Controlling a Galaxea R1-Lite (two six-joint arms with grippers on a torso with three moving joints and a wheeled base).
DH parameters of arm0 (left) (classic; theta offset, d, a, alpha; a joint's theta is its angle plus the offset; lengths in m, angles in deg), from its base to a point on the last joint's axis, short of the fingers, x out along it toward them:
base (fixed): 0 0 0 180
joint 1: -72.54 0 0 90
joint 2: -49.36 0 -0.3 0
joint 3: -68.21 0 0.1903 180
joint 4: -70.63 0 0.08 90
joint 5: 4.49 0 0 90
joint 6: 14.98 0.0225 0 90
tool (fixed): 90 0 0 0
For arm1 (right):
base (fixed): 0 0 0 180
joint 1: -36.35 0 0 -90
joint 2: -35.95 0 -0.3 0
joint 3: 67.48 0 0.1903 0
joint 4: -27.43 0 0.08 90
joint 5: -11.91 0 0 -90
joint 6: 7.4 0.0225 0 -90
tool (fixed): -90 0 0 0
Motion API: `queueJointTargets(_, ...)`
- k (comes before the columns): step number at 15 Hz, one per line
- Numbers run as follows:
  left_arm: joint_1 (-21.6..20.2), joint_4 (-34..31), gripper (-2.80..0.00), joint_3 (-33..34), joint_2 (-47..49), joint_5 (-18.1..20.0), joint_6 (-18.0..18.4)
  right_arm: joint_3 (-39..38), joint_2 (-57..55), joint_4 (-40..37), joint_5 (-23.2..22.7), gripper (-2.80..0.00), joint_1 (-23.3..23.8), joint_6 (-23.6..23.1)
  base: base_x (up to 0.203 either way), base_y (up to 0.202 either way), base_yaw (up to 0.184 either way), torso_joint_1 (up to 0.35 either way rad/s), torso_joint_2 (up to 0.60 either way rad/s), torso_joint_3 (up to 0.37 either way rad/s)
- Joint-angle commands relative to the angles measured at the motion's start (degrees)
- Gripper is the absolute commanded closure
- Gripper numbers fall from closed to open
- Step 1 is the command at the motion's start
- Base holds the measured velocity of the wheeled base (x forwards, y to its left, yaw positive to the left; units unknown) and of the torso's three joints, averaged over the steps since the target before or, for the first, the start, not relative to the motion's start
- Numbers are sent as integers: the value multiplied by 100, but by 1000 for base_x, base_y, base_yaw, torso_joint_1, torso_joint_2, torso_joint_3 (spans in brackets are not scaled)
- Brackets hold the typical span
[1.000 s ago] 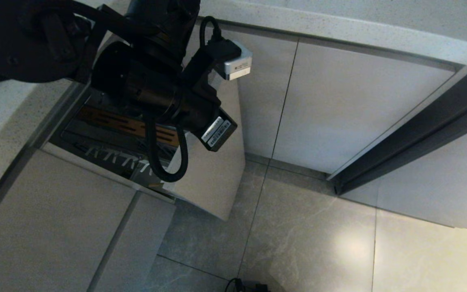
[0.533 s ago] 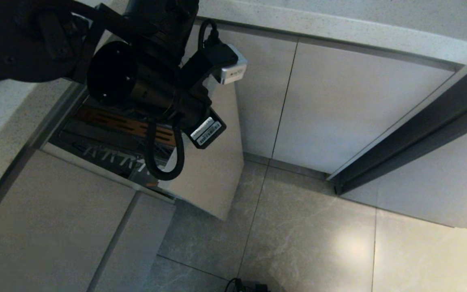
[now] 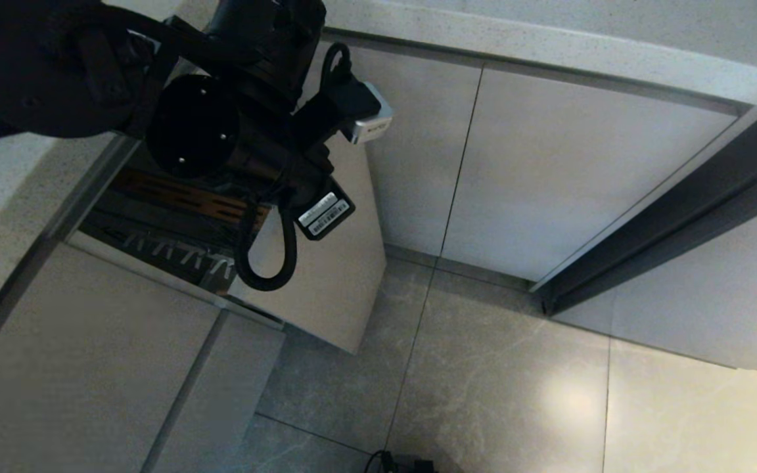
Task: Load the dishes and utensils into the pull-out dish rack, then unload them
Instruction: Close the cupboard
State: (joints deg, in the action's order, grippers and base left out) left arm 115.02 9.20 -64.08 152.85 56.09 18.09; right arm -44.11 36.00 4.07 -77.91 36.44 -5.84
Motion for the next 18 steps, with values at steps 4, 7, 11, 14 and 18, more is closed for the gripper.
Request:
queueJointTargets(4,-217,-41,0,42,-59,-253,69,0,4,0,-1,0,-1,2,0,0,0,0,0,0)
queueJointTargets(7,-406,-263,0,38,-102,-265,260,0,4,0,-1,0,-1,0,0,0,0,0,0,0)
queueJointTargets(11,-574,-349,0,41,-209,-265,314,0,4,0,-1,0,-1,2,0,0,0,0,0,0)
queueJointTargets(14,-737,-359,0,53,-279,-265,347,0,4,0,-1,0,-1,1,0,0,0,0,0,0)
queueJointTargets(18,-1011,-360,0,82,-355,-265,382,0,4,0,-1,0,-1,-7,0,0,0,0,0,0)
